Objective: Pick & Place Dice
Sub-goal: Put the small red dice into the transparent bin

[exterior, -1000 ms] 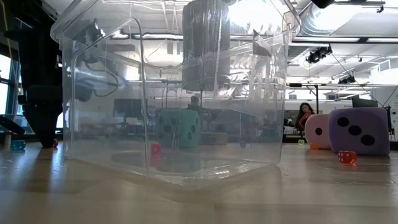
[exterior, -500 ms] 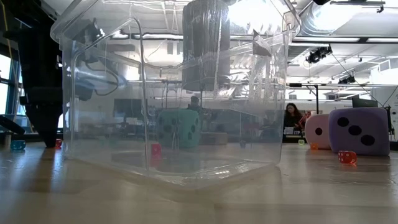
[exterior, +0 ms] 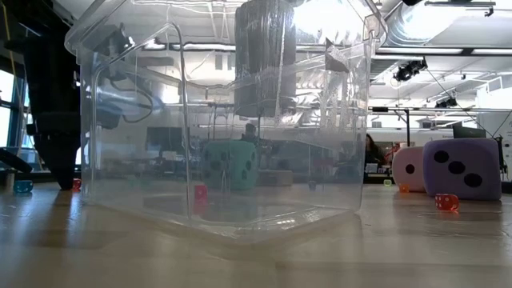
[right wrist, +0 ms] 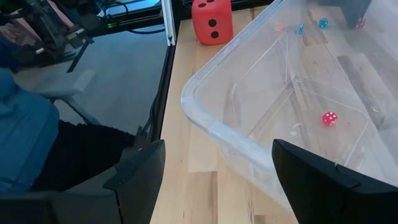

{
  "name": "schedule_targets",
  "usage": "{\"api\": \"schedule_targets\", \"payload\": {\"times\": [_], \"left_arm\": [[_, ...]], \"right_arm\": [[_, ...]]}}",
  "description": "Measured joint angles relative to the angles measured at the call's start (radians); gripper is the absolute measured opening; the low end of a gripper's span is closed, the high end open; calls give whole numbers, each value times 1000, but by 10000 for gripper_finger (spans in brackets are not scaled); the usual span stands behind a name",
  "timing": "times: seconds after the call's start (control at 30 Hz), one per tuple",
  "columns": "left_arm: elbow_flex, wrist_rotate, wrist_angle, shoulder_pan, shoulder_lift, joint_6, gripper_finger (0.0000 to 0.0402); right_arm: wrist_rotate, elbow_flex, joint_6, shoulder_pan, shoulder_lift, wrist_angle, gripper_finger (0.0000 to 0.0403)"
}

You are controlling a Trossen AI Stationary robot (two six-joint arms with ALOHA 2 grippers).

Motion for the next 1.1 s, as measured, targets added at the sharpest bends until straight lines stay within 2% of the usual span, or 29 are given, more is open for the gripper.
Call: {"api": "schedule_targets", "payload": {"times": [0.23,0.73,0.9,1.1], "left_arm": [[-4,16,11,1,-94,3,55],[-1,58,39,1,-453,137,55],[0,57,194,-25,-534,263,55],[2,93,530,-134,-523,497,55]], "right_arm": [[0,0,-7,-3,0,0,286],[0,0,-51,-3,0,-1,286],[0,0,-60,-3,0,-1,286],[3,0,-48,-2,0,11,286]]}}
